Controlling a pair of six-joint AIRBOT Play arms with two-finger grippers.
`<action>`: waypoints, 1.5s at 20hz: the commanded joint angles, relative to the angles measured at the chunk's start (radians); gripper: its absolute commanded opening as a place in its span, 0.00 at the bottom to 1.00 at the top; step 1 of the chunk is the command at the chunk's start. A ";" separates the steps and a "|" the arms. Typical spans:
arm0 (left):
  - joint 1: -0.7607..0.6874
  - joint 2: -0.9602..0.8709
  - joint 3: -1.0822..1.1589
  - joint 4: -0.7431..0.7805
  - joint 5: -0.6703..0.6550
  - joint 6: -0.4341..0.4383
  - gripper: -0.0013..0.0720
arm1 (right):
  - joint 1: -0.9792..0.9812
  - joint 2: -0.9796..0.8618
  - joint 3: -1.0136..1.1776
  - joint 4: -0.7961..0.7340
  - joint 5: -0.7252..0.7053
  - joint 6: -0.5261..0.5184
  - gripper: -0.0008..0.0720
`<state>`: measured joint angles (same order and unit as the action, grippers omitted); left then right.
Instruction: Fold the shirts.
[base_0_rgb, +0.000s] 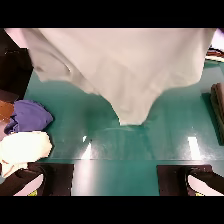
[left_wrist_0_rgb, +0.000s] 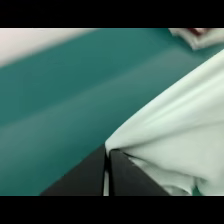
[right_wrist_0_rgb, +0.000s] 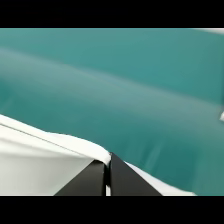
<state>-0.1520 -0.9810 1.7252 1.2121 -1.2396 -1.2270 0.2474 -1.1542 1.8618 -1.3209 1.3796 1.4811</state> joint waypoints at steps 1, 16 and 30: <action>-0.002 -0.060 -0.254 -0.095 -0.085 0.013 0.05 | 0.012 -0.032 -0.200 0.011 0.128 -0.010 0.04; -0.002 -0.125 -0.844 -0.174 -0.041 -0.004 0.90 | 0.219 -0.047 -0.801 0.019 -0.007 -0.023 0.04; -0.001 -0.625 -0.282 -0.124 0.172 0.013 0.79 | 0.142 0.044 -0.801 0.020 -0.018 0.005 0.04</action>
<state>-0.1539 -1.4437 1.3457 1.0893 -1.0641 -1.2243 0.3946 -1.1137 1.0615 -1.3014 1.3647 1.4654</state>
